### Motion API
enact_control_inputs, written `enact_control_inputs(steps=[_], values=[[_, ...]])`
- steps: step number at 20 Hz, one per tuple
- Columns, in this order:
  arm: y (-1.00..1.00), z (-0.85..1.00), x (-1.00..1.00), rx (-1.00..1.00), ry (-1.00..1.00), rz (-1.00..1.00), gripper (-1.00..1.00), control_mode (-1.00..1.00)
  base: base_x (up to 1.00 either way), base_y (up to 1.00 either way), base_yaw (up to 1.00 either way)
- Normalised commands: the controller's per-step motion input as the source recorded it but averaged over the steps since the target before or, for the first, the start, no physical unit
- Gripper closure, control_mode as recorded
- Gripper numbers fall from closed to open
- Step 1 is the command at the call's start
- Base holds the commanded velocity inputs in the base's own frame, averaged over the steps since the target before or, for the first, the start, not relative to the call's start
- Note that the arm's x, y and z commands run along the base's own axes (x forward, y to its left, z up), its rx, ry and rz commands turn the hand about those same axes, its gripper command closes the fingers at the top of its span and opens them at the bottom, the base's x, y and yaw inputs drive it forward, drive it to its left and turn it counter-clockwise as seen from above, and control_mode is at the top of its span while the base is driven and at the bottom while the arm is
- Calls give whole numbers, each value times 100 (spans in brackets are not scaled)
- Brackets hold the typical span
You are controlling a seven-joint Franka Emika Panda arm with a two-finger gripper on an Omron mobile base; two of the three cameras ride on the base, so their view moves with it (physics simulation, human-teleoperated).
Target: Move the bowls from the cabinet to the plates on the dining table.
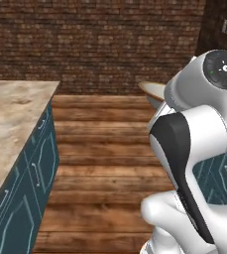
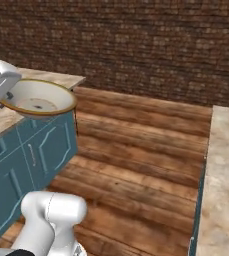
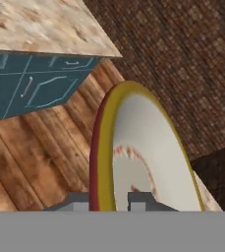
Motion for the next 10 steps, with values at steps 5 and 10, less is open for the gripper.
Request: enact_control_inputs(steps=[5,10], values=[[0,0,0,0,0,0,100,100,100,6,26],[0,0,0,0,0,0,100,100,100,13,42]])
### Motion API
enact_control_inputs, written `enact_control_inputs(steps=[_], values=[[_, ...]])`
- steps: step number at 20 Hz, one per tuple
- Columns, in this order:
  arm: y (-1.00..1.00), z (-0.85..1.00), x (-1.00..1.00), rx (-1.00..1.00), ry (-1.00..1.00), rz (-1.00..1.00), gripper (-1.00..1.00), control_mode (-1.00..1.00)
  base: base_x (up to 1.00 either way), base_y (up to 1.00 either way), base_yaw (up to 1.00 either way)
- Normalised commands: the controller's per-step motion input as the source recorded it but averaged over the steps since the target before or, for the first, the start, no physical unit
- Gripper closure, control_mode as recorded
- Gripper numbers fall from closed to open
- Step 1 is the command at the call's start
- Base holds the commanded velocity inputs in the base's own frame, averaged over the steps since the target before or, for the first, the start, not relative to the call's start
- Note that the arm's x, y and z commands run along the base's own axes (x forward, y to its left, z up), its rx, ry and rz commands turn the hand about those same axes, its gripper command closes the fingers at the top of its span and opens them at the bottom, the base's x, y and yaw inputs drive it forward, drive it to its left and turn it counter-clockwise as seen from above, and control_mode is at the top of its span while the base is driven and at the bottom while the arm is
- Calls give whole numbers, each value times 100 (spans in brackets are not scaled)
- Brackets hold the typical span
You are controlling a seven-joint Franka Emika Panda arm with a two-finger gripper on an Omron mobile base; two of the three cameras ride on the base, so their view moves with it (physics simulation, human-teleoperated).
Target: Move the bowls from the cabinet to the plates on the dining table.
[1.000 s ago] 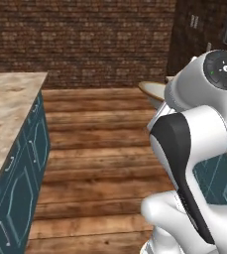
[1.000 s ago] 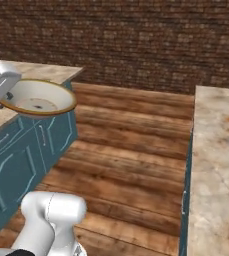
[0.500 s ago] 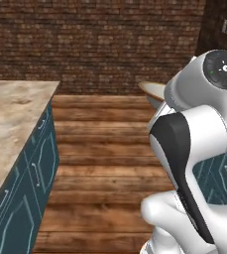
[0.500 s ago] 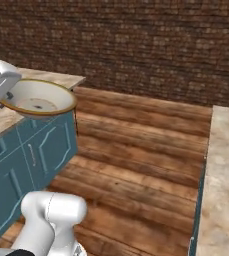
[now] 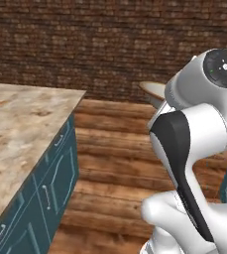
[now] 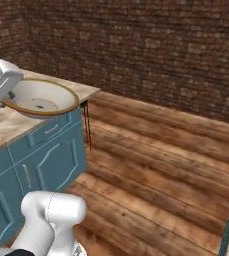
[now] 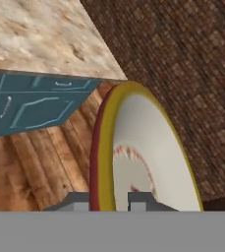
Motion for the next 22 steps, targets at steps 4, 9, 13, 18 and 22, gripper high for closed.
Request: enact_control_inputs(steps=[4,9,13,18,22], values=[[0,0,0,0,0,0,100,100,100,28,65],[0,0,0,0,0,0,100,100,88,34,75],[0,0,0,0,0,0,100,100,54,56,76],[0,0,0,0,0,0,100,100,58,29,75],[0,0,0,0,0,0,100,100,19,13,74]])
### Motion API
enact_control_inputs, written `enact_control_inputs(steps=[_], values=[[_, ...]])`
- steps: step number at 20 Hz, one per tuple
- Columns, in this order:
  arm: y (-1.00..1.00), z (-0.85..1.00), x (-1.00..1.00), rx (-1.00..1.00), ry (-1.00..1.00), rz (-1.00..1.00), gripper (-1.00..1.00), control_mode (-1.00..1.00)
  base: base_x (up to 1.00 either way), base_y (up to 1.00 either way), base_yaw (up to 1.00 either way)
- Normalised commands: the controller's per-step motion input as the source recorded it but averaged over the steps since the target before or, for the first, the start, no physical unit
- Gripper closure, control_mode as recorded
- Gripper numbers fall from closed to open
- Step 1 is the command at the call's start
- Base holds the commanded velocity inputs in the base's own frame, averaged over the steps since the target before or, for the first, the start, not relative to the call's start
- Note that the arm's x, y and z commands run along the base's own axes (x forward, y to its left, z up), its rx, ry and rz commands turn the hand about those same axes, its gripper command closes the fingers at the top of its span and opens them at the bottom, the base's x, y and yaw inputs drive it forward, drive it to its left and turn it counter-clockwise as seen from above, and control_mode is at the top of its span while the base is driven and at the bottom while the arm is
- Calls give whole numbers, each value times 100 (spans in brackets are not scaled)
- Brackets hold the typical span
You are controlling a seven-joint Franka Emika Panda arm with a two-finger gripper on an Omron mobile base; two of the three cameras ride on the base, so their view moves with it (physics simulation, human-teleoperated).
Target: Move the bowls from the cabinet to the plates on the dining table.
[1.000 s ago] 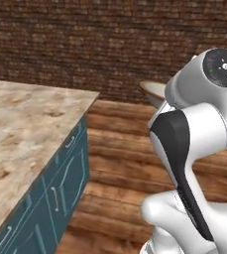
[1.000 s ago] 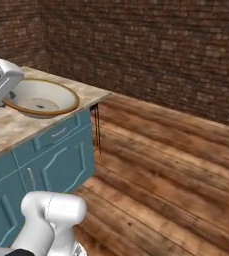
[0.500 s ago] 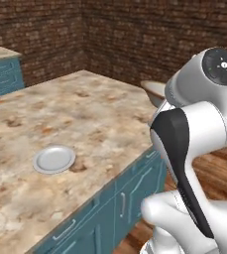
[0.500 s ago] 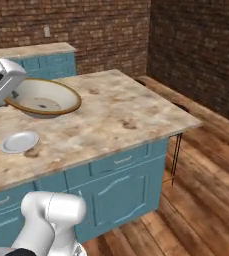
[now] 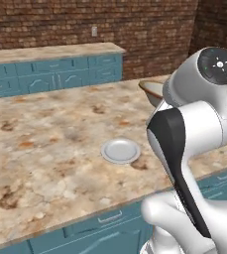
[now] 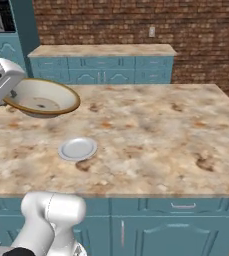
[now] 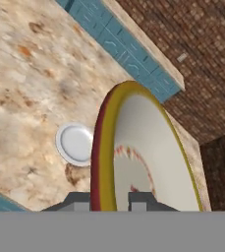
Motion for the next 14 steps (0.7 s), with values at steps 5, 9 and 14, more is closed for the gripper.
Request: enact_control_inputs(steps=[5,9,14], values=[[0,0,0,0,0,0,100,100,42,-22,66],[0,0,0,0,0,0,100,100,9,-28,2],[0,0,0,0,0,0,100,100,10,-32,-2]])
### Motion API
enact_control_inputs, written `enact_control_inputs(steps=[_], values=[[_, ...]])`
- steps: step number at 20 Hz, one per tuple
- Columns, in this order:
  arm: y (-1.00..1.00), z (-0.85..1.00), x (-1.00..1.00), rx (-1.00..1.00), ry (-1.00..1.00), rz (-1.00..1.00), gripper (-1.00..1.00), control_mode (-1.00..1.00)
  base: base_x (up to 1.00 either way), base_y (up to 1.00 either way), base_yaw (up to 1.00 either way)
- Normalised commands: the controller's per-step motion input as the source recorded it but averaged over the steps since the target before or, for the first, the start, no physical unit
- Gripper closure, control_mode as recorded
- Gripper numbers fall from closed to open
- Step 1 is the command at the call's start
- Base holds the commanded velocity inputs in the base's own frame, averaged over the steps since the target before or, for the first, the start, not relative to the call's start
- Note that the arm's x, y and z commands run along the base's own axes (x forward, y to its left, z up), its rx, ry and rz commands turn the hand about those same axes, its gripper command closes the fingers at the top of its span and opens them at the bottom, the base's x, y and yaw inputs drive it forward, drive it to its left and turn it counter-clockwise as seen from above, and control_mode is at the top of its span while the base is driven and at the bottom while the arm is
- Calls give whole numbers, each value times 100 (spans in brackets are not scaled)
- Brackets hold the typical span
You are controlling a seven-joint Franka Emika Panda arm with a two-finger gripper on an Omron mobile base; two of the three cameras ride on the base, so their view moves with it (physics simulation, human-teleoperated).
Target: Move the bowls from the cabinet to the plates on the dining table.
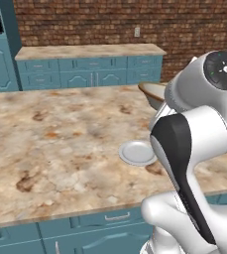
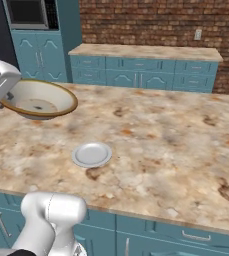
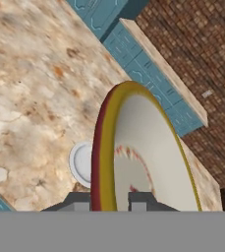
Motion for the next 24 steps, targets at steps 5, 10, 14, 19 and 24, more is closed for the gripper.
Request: enact_control_inputs(steps=[5,10,14,19,24], values=[[0,0,0,0,0,0,100,100,0,0,-1],[0,0,6,0,0,0,100,-100,0,0,0],[0,-37,17,-2,3,0,100,-100,0,0,0],[-3,-71,0,0,1,0,100,-100,0,0,0],[-11,-63,47,0,9,0,100,-100,0,0,0]])
